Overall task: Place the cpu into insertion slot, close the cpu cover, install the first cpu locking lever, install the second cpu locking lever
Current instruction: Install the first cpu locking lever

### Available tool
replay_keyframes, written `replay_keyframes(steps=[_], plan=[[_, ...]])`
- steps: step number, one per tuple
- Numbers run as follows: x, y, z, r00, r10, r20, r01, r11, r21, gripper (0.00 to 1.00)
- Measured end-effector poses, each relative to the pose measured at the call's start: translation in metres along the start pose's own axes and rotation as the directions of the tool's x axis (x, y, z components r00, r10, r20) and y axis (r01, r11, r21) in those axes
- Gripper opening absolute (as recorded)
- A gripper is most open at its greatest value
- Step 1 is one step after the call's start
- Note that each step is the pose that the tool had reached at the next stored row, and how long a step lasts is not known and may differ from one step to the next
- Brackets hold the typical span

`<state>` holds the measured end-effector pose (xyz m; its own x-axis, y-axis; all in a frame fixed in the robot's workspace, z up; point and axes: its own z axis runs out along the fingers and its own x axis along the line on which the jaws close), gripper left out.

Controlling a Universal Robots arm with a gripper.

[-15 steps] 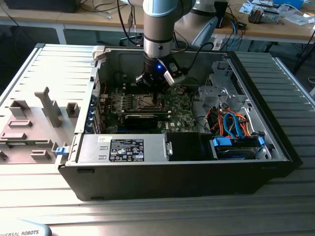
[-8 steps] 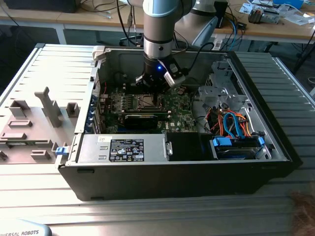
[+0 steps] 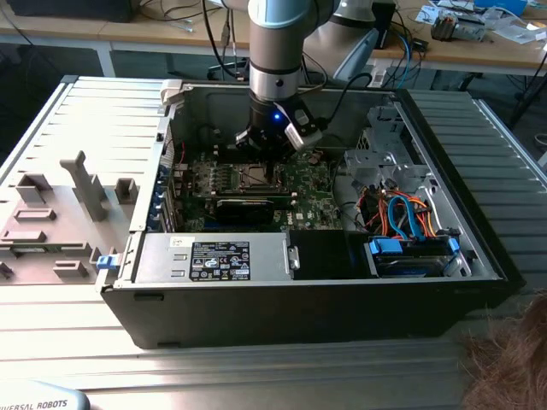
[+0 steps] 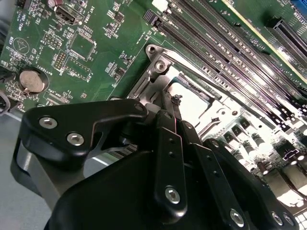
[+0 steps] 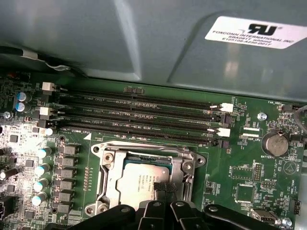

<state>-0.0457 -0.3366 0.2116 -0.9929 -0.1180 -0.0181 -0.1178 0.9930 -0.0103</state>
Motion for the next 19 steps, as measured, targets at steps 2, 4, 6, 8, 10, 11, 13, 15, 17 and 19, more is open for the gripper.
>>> replay_keyframes(steps=[2,4,6,8,10,11,13,15,17,19], plan=[[0.0000,0.0000,-0.0004,1.0000,0.000,0.0000,0.000,1.0000,0.0000,0.11],[0.0000,0.0000,-0.0009,1.0000,0.000,0.0001,0.000,1.0000,0.0000,0.11],[0.0000,0.0000,-0.0021,1.0000,0.000,0.0001,0.000,1.0000,-0.0001,0.11],[0.0000,-0.0001,-0.0029,1.0000,0.000,0.0000,0.000,1.0000,0.0000,0.11],[-0.0001,-0.0001,-0.0036,1.0000,0.000,0.0000,0.000,1.0000,0.0000,0.11],[-0.0001,-0.0001,-0.0039,1.0000,0.000,0.0000,0.000,1.0000,0.0000,0.11],[-0.0001,-0.0001,-0.0041,1.0000,0.000,0.0001,0.000,1.0000,-0.0001,0.11],[-0.0001,-0.0001,-0.0047,1.0000,0.000,-0.0001,0.000,1.0000,0.0001,0.11],[-0.0001,-0.0001,-0.0053,1.0000,0.000,0.0000,0.000,1.0000,0.0000,0.11],[-0.0001,-0.0001,-0.0059,1.0000,0.000,0.0000,0.000,1.0000,0.0000,0.11]])
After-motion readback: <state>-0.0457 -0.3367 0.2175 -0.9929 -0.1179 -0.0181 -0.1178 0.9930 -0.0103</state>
